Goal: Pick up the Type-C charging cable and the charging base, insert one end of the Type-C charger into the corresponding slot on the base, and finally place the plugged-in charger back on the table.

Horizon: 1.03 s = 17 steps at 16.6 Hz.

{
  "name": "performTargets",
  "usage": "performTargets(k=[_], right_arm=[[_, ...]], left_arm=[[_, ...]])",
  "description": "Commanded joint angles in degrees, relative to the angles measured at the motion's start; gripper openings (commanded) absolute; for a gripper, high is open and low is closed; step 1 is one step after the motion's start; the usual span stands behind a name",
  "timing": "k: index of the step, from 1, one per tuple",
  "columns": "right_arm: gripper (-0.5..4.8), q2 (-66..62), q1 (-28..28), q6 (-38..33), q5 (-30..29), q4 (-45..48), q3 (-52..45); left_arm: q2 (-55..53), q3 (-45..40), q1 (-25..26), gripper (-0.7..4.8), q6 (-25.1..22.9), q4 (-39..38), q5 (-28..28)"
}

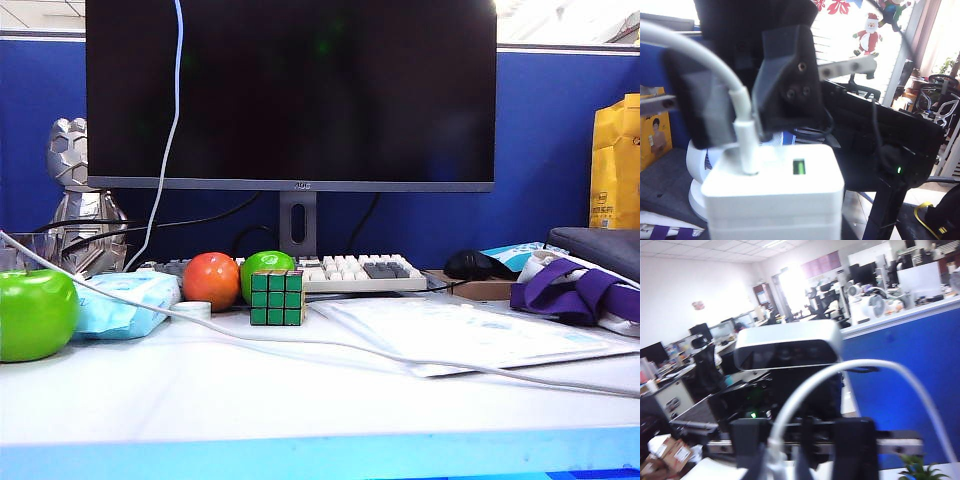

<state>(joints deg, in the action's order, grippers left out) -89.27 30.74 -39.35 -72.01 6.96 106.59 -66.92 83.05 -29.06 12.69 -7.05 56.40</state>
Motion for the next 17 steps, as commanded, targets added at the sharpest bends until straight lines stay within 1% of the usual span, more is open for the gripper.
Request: performTargets(k=[1,3,4,6,7,9,10,13,15,17], right_arm=[[0.47,0.15,0.79,0.20,-0.39,0.35,0.17],[0.29,0.15,0.76,0.20,-0.35,0.42,0.17],[-0.05,0.15,0.76,0.24,-0.39,0.39,0.17],[-0.06,0.15,0.76,0.42,-1.03,0.42,0.17],[-0.06,0.15,0.76,0.46,-1.51,0.31,0.17],[-0.06,0.17,0.76,0.83,-1.81,0.31,0.17],[-0.06,0.17,0.76,1.16,-2.56,0.11,0.17],[-0.06,0.22,0.76,5.64,-2.71,-5.77,0.17],[-0.06,0.33,0.76,10.29,-2.69,-10.88,0.17],[-0.06,0.46,0.76,11.69,-2.71,-12.09,0.17]], left_arm=[[0.26,0.39,0.00,-0.07,0.02,1.55,0.22],[0.26,0.39,0.00,-0.07,0.13,1.55,0.22],[0.26,0.39,0.00,-0.07,0.20,1.57,0.20],[0.26,0.39,0.00,-0.07,0.28,1.57,0.15],[0.26,0.39,0.00,-0.07,1.49,2.08,-0.26],[0.28,0.39,0.00,-0.07,1.46,3.63,-0.50],[0.28,0.39,0.00,-0.07,1.49,4.55,-1.99],[0.28,0.39,0.00,-0.07,1.44,5.60,-3.32],[0.28,0.39,0.00,-0.07,1.40,8.35,-4.02],[0.28,0.39,0.00,-0.07,1.44,9.86,-5.18]])
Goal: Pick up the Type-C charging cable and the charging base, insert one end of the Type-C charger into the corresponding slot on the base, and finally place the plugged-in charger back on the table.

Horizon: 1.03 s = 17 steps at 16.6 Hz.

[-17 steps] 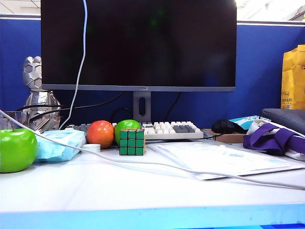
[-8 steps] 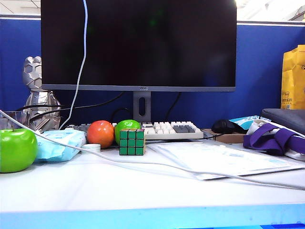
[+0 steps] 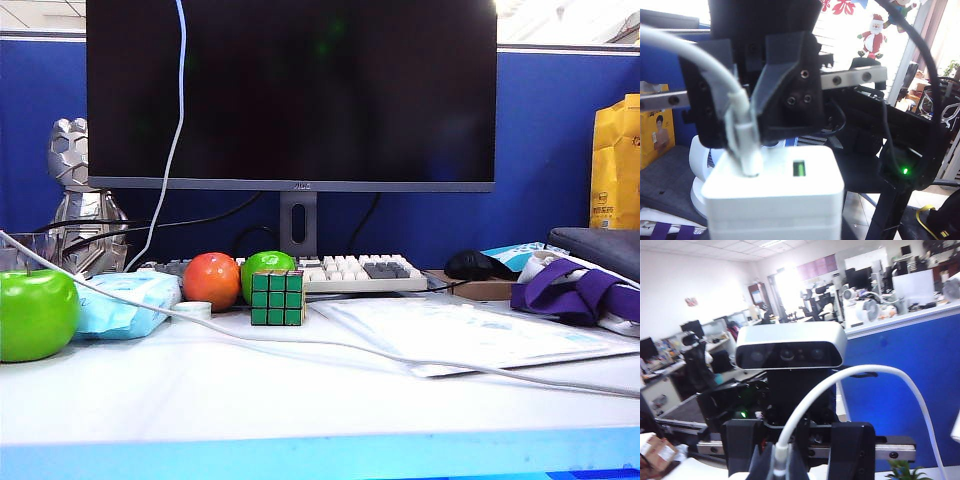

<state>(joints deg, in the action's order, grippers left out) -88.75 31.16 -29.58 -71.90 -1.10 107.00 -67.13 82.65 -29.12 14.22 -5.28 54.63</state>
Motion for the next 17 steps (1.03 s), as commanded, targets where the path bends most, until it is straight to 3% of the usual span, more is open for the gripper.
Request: performTargets(k=[1,7,17], right_arm=[[-0.06,0.22,0.35,4.61,-2.80,-5.51,-0.24],[-0.06,0.94,0.35,18.05,-1.09,-17.46,-0.24],[-0.05,1.14,0.33,17.57,-2.82,-21.33,-0.24]], left_arm=[[0.50,0.79,0.07,-0.07,-0.11,8.41,-3.93],[0.70,0.79,0.07,-0.07,-0.28,11.45,-4.96],[1.46,0.76,0.07,-0.07,-0.26,15.37,-5.86]])
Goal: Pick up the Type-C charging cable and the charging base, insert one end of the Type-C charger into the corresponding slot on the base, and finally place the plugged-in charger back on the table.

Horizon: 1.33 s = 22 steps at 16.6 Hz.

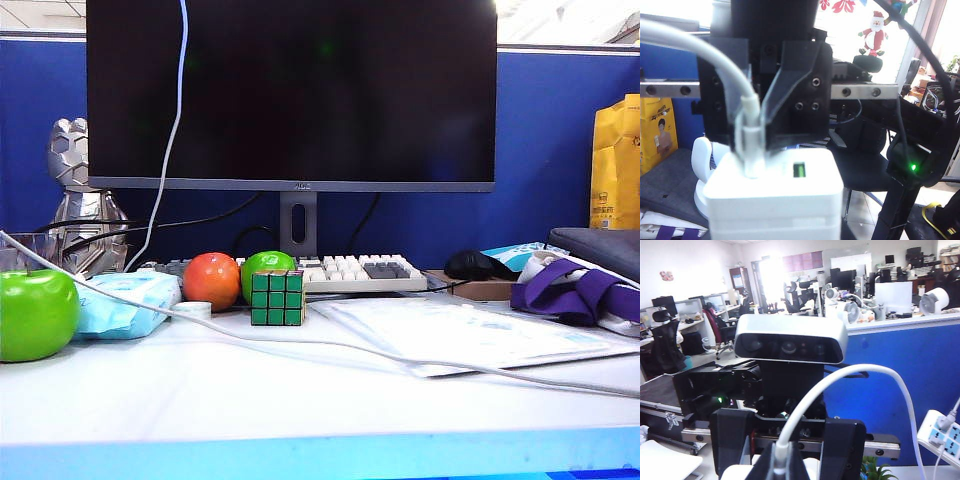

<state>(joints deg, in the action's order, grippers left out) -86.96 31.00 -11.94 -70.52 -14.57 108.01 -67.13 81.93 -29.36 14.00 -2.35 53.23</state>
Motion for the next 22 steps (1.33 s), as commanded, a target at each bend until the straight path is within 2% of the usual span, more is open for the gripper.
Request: performTargets(k=[1,2,3,6,9,10,11,14,19,22], right_arm=[[0.20,-0.52,0.44,-0.09,-4.13,-7.17,-1.25],[2.49,-0.07,0.33,-1.36,-3.10,-6.47,-1.25],[3.15,0.24,0.24,-1.95,-2.38,-6.05,-1.22],[3.15,1.14,-0.02,-2.91,-0.98,-4.28,-1.22],[3.14,2.78,-3.41,-4.79,2.99,-1.33,-1.22],[3.14,3.23,-4.33,-4.76,3.34,-1.40,-1.22],[3.14,3.96,-5.84,-4.76,4.42,-1.33,-1.22],[3.05,5.53,-7.17,-4.55,9.16,-1.36,-1.22],[3.05,6.80,-8.50,-4.57,11.23,-0.52,-1.22],[3.05,7.04,-8.48,-4.57,12.63,-0.22,-1.22]], left_arm=[[1.46,1.49,0.31,-0.07,-0.04,11.98,-4.37],[1.46,1.49,0.31,-0.07,-0.04,11.82,-4.33],[1.46,1.49,0.31,-0.07,-0.07,11.82,-4.33],[1.49,1.49,0.31,-0.07,-0.07,11.39,-3.85],[1.49,1.49,0.31,-0.07,-0.37,8.37,-2.16],[1.42,1.49,0.31,-0.07,-0.90,7.23,-2.16],[1.31,1.46,0.31,-0.07,-3.37,3.52,-2.38],[0.72,1.46,0.31,-0.07,-12.94,-11.50,-9.86],[-5.53,1.46,0.31,-0.07,-13.60,-31.50,-26.43],[-11.47,1.46,0.31,-0.07,-13.60,-38.18,-26.53]])
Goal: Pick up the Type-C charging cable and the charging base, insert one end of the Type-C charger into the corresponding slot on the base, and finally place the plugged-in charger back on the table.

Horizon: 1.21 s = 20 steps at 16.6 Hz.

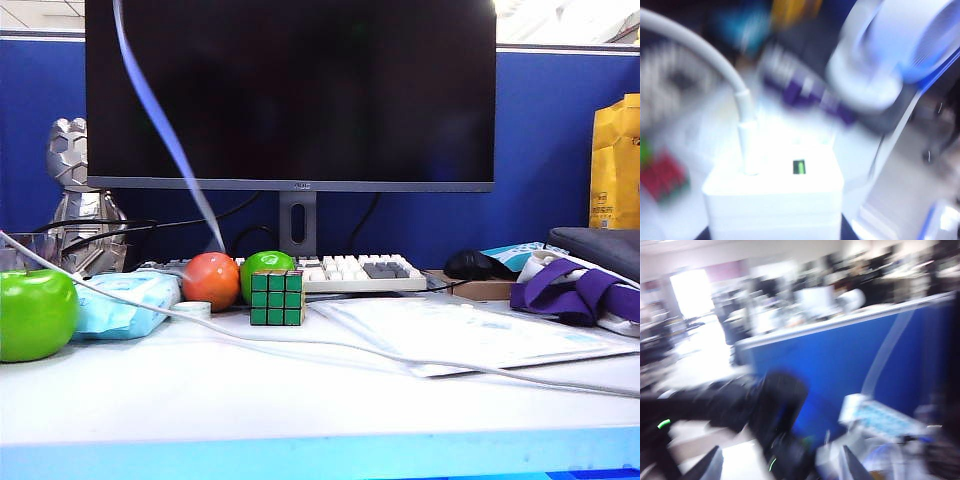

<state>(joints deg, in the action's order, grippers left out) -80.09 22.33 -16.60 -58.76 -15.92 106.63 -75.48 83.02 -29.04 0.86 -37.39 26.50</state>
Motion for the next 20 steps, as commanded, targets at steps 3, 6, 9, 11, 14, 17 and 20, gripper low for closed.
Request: performTargets(k=[3,6,9,11,14,17,20], right_arm=[[3.05,0.28,0.20,-0.15,1.07,1.14,0.15],[3.05,0.39,0.20,-0.15,1.05,1.11,0.15],[3.05,0.39,0.20,-0.15,1.07,1.09,0.15],[3.05,0.37,0.20,-0.15,1.11,0.92,0.13],[3.05,0.37,0.20,-0.13,1.25,0.92,0.13],[3.05,0.35,0.20,-0.11,1.73,0.70,0.13],[3.05,0.33,0.20,-0.11,1.86,0.59,0.11]], left_arm=[[-10.05,0.37,-0.02,-0.07,-0.46,-5.81,0.07],[-17.29,0.37,-0.02,-0.07,-0.48,-3.80,0.09],[-26.69,0.37,-0.02,-0.07,-0.50,-0.33,0.13],[-33.48,0.37,-0.02,-0.07,-0.42,5.92,-0.57],[-36.02,0.39,-0.26,-0.07,-0.44,8.24,-6.93],[-36.96,0.44,-1.77,-0.07,-0.44,12.13,-9.57],[-38.23,0.48,-5.11,-0.07,-0.42,12.68,-12.44]])
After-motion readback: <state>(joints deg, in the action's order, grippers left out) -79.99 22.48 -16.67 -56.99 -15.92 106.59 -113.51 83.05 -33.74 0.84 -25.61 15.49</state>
